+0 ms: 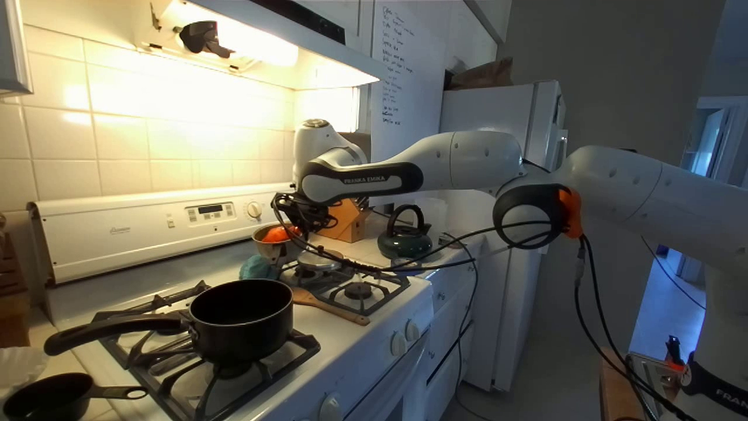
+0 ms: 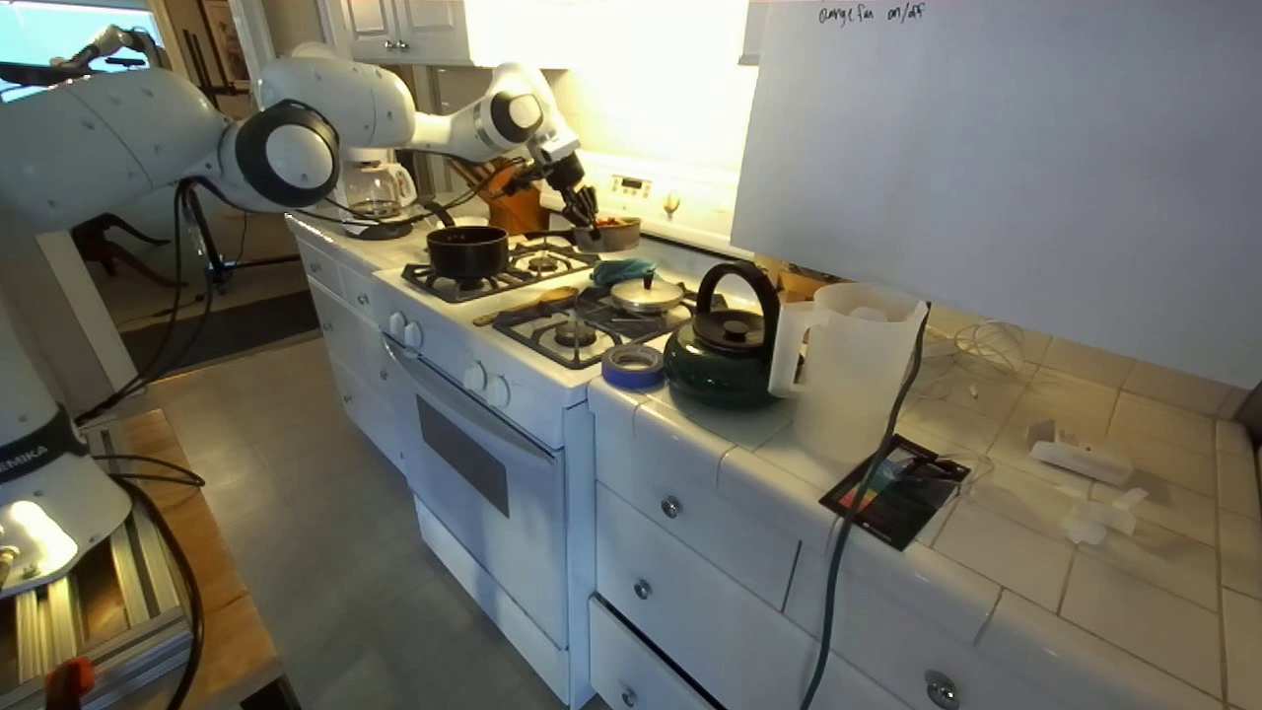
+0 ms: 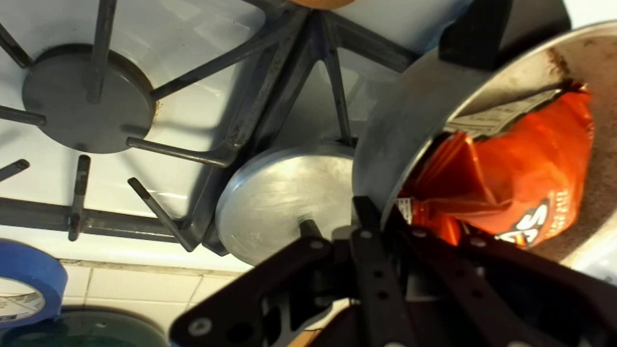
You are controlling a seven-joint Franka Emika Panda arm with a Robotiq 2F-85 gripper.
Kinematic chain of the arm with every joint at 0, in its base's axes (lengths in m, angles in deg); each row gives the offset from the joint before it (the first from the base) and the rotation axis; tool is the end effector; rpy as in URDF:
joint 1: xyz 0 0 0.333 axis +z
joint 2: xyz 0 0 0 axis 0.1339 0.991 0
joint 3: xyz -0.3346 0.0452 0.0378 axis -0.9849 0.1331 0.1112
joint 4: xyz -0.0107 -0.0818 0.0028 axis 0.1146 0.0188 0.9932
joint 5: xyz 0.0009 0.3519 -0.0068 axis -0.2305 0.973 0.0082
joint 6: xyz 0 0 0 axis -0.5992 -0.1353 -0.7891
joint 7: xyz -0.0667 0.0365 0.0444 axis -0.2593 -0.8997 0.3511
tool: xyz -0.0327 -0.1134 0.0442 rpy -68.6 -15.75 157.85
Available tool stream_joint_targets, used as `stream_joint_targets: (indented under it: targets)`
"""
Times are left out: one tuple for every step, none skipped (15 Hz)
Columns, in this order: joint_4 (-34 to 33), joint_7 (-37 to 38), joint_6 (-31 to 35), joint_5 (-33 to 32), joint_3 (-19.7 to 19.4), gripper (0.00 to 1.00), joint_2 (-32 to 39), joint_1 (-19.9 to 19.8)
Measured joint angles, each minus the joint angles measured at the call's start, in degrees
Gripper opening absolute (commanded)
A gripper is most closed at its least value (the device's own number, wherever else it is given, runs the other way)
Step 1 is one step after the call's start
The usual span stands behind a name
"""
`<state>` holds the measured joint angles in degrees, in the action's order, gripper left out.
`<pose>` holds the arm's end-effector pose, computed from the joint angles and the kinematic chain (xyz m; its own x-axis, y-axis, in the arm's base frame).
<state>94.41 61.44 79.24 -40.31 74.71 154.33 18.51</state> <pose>0.8173 0.0781 0.3330 0.3199 -0.8461 0.4264 -0.8733 -0.4378 -0.2136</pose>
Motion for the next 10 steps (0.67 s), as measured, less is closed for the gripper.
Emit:
stream_joint_targets:
  targets:
    - [0.00,-1.39,1.40,0.00,0.28,0.02,0.17,-0.19]
    - [0.01,-3.01,2.94,0.00,0.72,0.02,0.39,-0.43]
    - [0.01,-5.24,4.65,0.00,1.19,0.02,0.63,-0.69]
    - [0.03,-7.14,6.14,0.00,1.66,0.02,0.87,-0.95]
    - [0.03,-8.37,7.04,0.03,2.02,0.02,1.07,-1.21]
    - [0.04,-8.58,7.14,0.03,2.16,0.07,1.21,-1.46]
    - [0.05,-8.58,7.12,0.03,2.14,0.07,1.34,-1.60]
    - [0.05,-8.58,7.12,0.03,2.14,0.07,1.42,-1.63]
    - [0.05,-8.58,7.12,0.03,2.14,0.07,1.47,-1.60]
    - [0.05,-8.58,7.12,0.03,2.14,0.02,1.49,-1.53]
